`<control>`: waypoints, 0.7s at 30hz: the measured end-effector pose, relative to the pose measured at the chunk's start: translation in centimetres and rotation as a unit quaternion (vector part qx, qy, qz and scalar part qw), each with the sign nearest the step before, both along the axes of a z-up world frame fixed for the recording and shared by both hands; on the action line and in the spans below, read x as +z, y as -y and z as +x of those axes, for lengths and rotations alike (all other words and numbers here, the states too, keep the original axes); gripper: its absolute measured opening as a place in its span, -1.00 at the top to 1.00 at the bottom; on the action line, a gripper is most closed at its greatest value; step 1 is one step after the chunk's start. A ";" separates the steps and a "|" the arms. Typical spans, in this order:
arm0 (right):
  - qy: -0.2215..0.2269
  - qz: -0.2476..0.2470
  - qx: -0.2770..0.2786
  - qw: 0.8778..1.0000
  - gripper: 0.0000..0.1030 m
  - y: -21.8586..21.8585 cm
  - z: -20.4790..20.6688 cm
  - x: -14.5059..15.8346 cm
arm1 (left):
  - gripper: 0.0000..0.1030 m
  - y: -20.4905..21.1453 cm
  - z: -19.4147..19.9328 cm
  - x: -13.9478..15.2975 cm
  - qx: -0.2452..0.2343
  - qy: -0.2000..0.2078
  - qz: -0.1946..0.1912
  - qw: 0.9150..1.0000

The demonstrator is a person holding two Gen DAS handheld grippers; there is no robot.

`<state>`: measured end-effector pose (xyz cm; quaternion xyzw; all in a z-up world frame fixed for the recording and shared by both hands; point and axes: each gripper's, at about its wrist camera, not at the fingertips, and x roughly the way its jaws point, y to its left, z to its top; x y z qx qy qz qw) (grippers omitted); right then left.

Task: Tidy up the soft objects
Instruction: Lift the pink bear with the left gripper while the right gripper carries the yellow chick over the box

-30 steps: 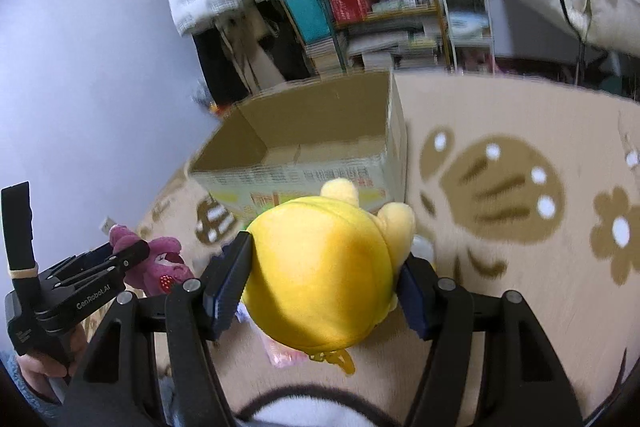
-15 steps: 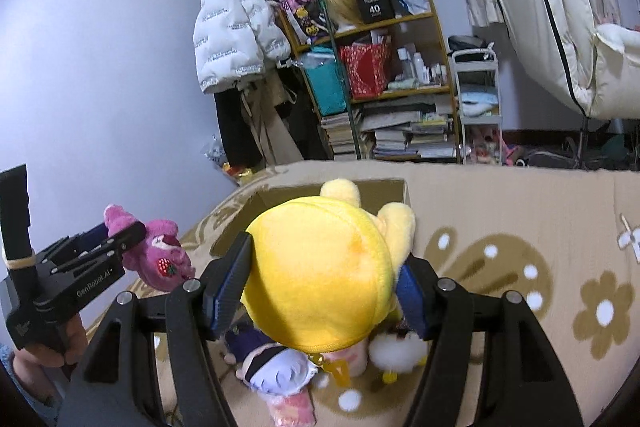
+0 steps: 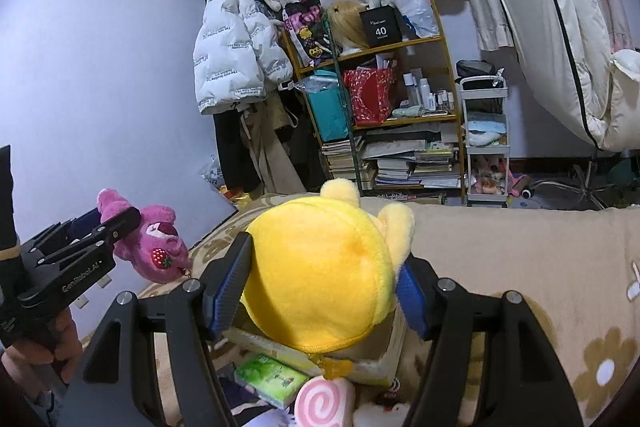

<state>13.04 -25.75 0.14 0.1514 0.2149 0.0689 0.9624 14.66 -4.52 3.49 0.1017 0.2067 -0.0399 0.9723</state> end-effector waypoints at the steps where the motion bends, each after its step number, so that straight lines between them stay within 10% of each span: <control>1: -0.001 -0.001 0.002 1.000 -0.37 0.0 0.3 -0.2 | 0.07 0.3 0.3 -0.2 -0.002 -0.002 -0.002 1.000; 21: -0.051 0.022 0.050 0.997 -0.44 -0.1 4.0 -6.0 | 0.00 2.5 5.1 -6.9 -0.013 -0.094 0.008 0.995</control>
